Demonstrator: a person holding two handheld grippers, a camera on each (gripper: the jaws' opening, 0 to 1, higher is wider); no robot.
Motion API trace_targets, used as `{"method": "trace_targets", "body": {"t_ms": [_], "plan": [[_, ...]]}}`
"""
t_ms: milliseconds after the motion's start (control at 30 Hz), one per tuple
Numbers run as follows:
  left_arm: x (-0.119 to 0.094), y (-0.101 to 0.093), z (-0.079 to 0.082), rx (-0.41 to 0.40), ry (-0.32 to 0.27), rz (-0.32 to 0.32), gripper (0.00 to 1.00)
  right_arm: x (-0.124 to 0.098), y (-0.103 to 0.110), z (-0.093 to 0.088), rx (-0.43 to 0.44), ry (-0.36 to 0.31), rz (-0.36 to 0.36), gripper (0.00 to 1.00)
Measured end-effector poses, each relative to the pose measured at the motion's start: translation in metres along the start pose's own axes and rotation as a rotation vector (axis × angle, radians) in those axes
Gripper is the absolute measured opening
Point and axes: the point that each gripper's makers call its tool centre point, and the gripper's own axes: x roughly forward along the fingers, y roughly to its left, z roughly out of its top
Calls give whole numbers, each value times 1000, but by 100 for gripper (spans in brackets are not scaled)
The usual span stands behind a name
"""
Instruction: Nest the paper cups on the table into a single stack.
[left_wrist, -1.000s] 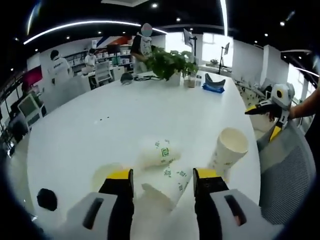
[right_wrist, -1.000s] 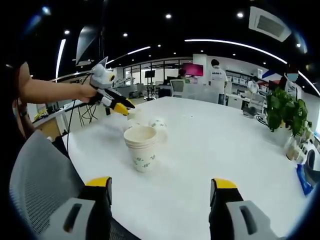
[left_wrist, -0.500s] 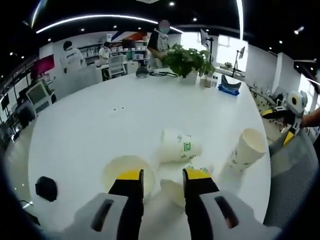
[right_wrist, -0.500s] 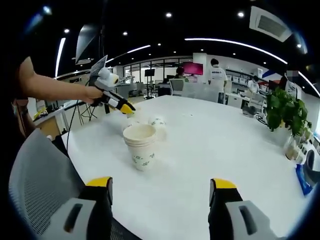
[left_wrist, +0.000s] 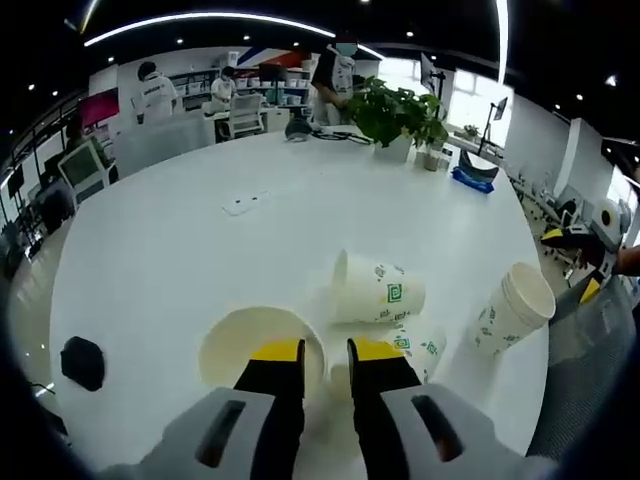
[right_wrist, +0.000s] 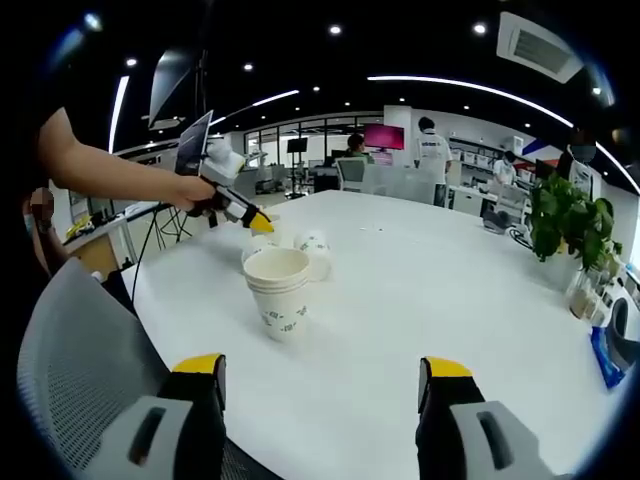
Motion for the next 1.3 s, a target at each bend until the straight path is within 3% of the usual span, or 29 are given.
{"method": "trace_targets", "body": {"t_ms": [600, 1300], "plan": [[-2, 8, -3, -4, 20, 18, 3, 0, 2, 1, -3, 1, 1, 79], [-31, 6, 8, 44, -2, 76, 0, -1, 2, 4, -4, -17, 8, 79]]}}
